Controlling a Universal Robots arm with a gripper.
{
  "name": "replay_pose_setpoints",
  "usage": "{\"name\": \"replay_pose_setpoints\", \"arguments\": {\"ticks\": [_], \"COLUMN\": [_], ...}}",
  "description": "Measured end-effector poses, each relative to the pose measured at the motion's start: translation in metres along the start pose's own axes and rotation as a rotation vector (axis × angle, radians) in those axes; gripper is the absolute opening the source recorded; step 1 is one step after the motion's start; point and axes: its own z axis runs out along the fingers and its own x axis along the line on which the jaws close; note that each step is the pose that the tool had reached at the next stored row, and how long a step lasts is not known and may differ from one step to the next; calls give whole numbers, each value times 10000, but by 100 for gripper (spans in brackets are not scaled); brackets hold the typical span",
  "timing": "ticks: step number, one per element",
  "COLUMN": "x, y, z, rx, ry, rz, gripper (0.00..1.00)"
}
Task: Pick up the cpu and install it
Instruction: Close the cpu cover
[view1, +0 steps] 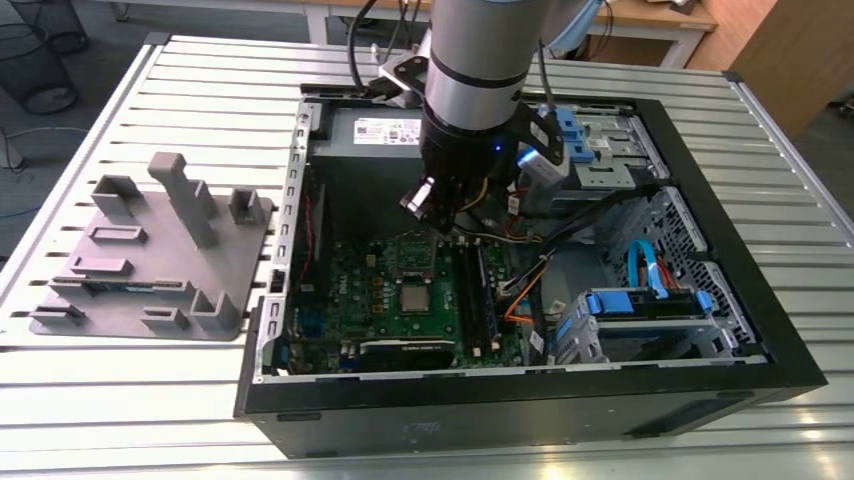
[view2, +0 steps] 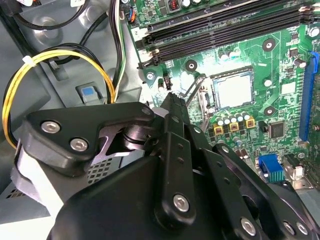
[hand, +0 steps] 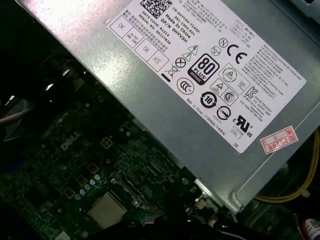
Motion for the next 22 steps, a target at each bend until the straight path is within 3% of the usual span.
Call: {"name": "replay_pose_setpoints", "arguments": {"ticks": [22], "x": [24], "y": [-24], "z": [-30], "rx": [-2], "ry": [4], "rz": [-79], "gripper": [11]}}
